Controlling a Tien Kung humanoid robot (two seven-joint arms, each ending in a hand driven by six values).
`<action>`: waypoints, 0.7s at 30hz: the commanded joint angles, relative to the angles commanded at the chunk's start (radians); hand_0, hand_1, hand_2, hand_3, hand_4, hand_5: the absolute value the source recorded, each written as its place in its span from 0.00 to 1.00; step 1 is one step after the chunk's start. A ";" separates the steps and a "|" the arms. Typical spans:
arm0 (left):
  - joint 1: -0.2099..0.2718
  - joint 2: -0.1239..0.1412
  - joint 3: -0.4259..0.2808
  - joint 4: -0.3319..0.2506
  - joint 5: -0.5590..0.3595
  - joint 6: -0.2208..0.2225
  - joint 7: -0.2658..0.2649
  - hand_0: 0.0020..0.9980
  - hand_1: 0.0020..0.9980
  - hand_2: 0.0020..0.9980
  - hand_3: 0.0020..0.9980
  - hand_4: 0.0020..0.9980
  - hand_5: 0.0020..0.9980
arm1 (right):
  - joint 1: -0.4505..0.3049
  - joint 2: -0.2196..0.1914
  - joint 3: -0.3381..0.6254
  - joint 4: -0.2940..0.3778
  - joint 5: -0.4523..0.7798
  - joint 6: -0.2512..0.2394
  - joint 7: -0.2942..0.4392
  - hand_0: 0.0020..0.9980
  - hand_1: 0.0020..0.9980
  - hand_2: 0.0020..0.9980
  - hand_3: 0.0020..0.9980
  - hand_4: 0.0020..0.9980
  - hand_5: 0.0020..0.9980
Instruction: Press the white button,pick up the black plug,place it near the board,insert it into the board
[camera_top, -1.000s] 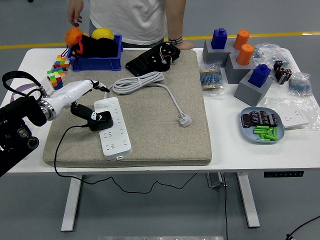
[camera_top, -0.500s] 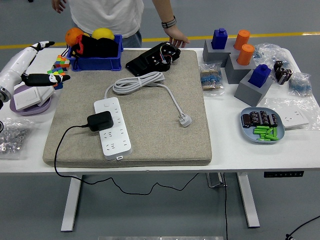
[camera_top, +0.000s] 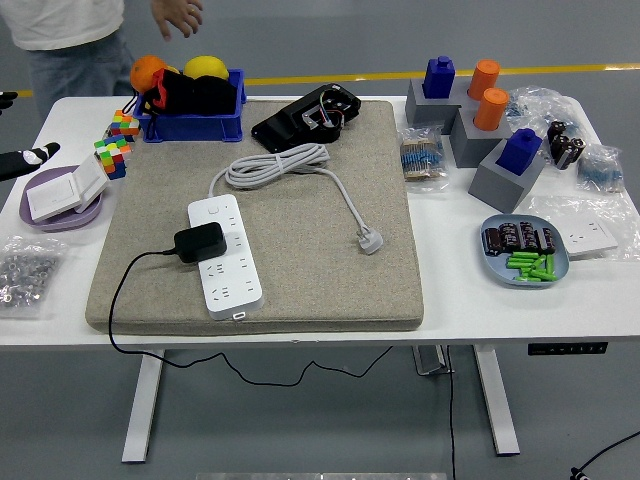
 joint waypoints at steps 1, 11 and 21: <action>0.004 -0.003 -0.005 -0.002 0.001 0.000 0.000 0.83 0.86 0.84 0.83 0.87 0.15 | 0.000 0.000 0.000 0.000 0.000 0.000 0.000 0.72 0.70 0.69 0.62 0.74 0.43; 0.031 -0.032 -0.034 -0.024 0.006 -0.007 0.009 0.82 0.84 0.84 0.81 0.86 0.14 | 0.002 -0.004 -0.003 0.000 0.002 -0.001 -0.001 0.72 0.70 0.69 0.62 0.74 0.43; 0.047 -0.059 -0.049 -0.051 -0.002 -0.015 0.018 0.81 0.84 0.83 0.81 0.85 0.13 | 0.001 -0.002 -0.009 -0.001 0.003 0.001 -0.002 0.72 0.70 0.69 0.62 0.74 0.43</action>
